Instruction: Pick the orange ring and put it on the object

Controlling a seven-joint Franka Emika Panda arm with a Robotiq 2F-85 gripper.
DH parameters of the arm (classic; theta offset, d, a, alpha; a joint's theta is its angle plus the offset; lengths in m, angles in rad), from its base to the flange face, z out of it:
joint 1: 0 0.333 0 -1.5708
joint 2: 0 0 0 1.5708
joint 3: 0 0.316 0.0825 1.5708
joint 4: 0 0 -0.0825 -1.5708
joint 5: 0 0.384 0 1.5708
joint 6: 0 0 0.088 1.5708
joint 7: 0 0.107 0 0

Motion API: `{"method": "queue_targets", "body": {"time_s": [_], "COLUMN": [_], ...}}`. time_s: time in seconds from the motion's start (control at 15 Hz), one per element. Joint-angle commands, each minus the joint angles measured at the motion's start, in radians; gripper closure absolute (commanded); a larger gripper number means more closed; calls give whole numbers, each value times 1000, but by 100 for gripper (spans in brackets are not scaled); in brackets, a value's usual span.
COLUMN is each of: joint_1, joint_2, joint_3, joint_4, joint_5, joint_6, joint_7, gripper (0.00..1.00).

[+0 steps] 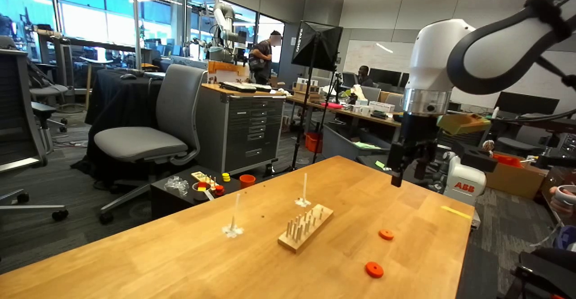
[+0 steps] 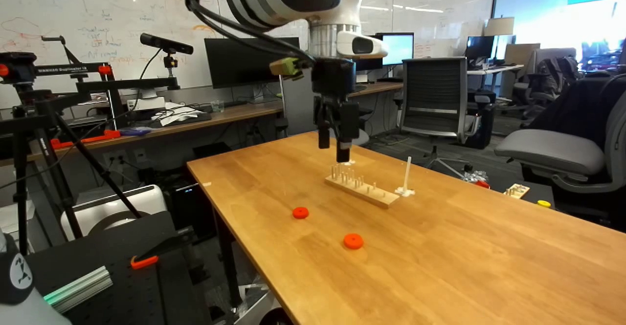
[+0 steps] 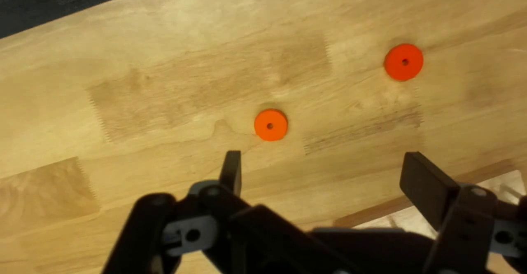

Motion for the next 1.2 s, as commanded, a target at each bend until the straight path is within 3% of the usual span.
{"method": "queue_targets", "body": {"time_s": [0.0, 0.2, 0.27, 0.47, 0.53, 0.93, 1.13], "joint_1": [4, 19, 58, 85, 59, 73, 120], "joint_2": [173, 281, 312, 342, 329, 353, 281], "joint_3": [-51, -94, -133, -178, -153, -171, -200], "joint_4": [128, 179, 193, 164, 148, 152, 64], "joint_5": [-12, -17, -139, -245, -172, -218, -406], "joint_6": [33, 40, -29, -94, -37, -64, 39], "joint_7": [61, 76, 124, 99, 71, 75, 78], "gripper": [0, 0, 0, 0, 0, 0, 0]}}
